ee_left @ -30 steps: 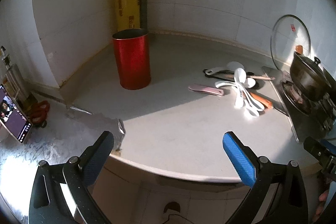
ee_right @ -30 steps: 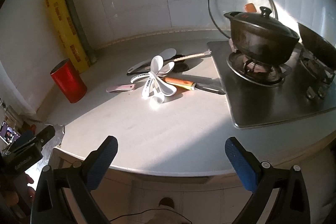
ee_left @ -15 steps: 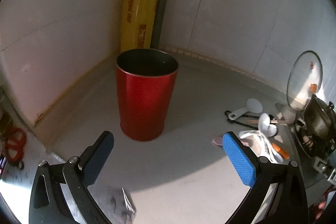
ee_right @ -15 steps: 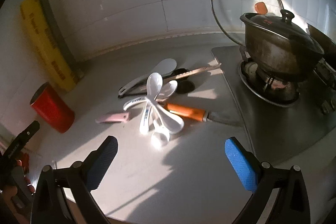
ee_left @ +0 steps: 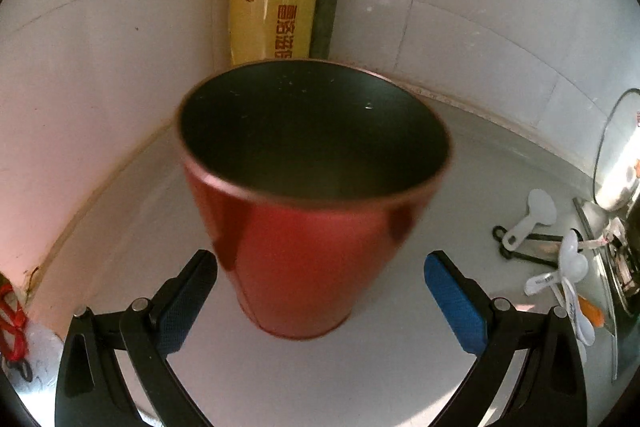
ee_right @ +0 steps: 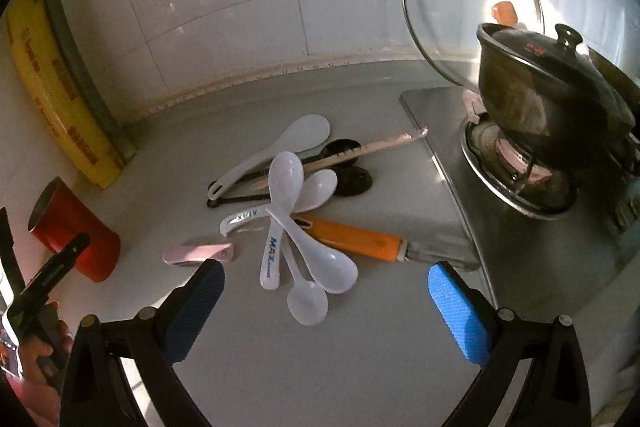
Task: Organize utensils
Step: 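Move the left tool over the red holder while the right tool approaches the utensil pile, then grasp the wrapped wooden chopsticks with the right gripper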
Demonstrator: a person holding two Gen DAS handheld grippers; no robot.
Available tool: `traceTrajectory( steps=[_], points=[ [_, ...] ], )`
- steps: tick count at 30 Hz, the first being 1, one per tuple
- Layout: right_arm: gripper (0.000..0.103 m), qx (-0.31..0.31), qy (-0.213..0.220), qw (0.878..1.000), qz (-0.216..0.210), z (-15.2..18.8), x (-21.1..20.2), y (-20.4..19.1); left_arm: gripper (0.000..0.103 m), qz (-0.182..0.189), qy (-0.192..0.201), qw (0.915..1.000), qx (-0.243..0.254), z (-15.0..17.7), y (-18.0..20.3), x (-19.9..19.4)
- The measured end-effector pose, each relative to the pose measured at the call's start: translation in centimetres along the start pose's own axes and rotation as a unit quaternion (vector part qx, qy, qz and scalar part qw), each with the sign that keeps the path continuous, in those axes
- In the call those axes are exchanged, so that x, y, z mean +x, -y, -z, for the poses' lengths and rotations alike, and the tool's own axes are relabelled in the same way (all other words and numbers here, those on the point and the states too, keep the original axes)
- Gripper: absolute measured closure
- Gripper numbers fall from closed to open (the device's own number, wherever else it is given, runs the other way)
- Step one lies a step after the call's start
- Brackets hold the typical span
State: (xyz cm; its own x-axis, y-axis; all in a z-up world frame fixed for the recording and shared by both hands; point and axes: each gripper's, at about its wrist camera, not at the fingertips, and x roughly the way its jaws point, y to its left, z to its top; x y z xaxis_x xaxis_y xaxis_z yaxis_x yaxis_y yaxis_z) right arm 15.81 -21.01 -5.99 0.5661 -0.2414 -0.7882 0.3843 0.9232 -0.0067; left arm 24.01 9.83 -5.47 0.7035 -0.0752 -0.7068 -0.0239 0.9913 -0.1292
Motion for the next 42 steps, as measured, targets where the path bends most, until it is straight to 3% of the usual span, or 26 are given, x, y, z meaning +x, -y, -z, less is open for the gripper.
traceTrajectory(
  steps=[13,16,18,24,33,37,42],
  points=[
    [0.0,-0.017,-0.004,1.0,-0.004,-1.2,0.7,-0.7,0.0,-0.045,0.007,0.9989,0.009,-2.4,0.5,2.8],
    [0.0,-0.023,-0.004,1.0,-0.006,-1.6,0.8,-0.5,0.004,-0.049,0.012,0.9987,0.004,-2.6,1.0,3.1],
    [0.0,-0.023,-0.004,1.0,-0.008,-1.8,0.9,-0.1,0.013,-0.061,0.014,0.9981,0.003,-2.8,1.3,3.1],
    [0.0,-0.02,-0.002,1.0,-0.015,-2.8,1.3,1.3,0.013,-0.073,0.015,0.9972,-0.005,-2.3,2.1,2.9],
    [0.0,0.012,-0.008,0.996,-0.083,-4.2,3.4,4.3,0.013,-0.069,0.001,0.9976,0.001,-1.4,4.2,2.6],
    [0.0,0.045,-0.004,0.988,-0.146,-5.1,4.8,6.1,0.013,-0.068,-0.007,0.9977,0.005,-0.3,5.3,1.9],
    [0.0,0.075,-0.011,0.979,-0.188,-6.4,6.9,7.6,0.013,-0.071,-0.014,0.9974,0.001,1.0,6.2,0.1]
  ],
)
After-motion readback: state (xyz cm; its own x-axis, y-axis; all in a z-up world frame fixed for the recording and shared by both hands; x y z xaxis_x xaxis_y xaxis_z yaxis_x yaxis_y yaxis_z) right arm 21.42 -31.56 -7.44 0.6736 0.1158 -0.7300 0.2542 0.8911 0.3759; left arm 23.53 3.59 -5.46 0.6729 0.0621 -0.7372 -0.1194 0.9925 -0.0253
